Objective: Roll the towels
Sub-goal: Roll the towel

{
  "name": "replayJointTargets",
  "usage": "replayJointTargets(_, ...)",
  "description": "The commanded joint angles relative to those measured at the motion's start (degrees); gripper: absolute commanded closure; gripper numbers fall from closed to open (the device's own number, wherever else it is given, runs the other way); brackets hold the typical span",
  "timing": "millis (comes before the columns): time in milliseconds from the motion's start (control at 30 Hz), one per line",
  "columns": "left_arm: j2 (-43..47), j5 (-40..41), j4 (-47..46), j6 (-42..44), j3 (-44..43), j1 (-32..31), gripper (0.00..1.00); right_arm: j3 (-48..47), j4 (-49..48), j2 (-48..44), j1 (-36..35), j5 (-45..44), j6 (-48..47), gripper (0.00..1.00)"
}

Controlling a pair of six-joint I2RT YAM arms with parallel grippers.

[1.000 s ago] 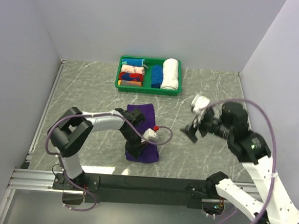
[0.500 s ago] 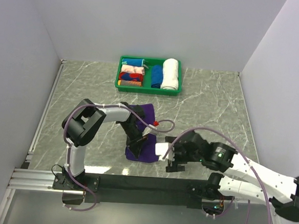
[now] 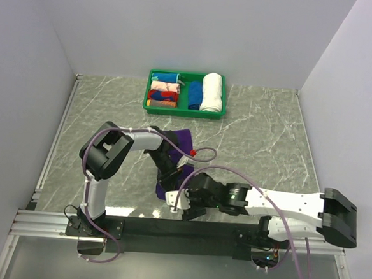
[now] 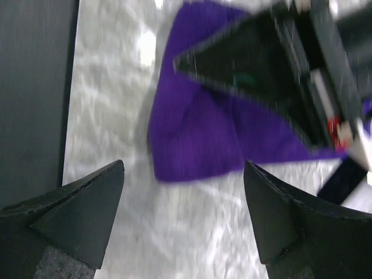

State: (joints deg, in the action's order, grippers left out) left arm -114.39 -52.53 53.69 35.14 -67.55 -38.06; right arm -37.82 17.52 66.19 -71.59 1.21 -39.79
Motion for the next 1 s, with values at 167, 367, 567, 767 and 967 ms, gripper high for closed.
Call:
replayJointTargets(167, -4.3, 8.4, -5.1, 3.5, 1.0, 0.4, 0.91, 0.5, -16.3, 10.7, -2.5, -2.8, 0.4, 0.16)
replayJointTargets(367, -3.2, 8.2, -3.9, 4.0, 1.3, 2.3, 0.89, 0.6, -16.9, 17.1, 0.2, -1.4, 2.2, 0.22)
replayJointTargets(567, -2.6, 7.4, -2.0, 4.8, 0.9, 3.0, 0.89, -5.3, -6.3, 19.5, 4.0, 5.6, 4.3, 0.53)
replayJointTargets(767, -2.9, 6.1, -1.5, 3.6, 0.1, 4.1, 0.89, -10.4, 2.4, 21.0, 5.8, 13.6, 6.8, 0.90)
replayJointTargets(967, -1.5, 3.4, -1.8, 0.2, 0.9, 7.6, 0.82, -13.8, 8.1, 22.2, 7.3, 20.5, 9.1, 1.00)
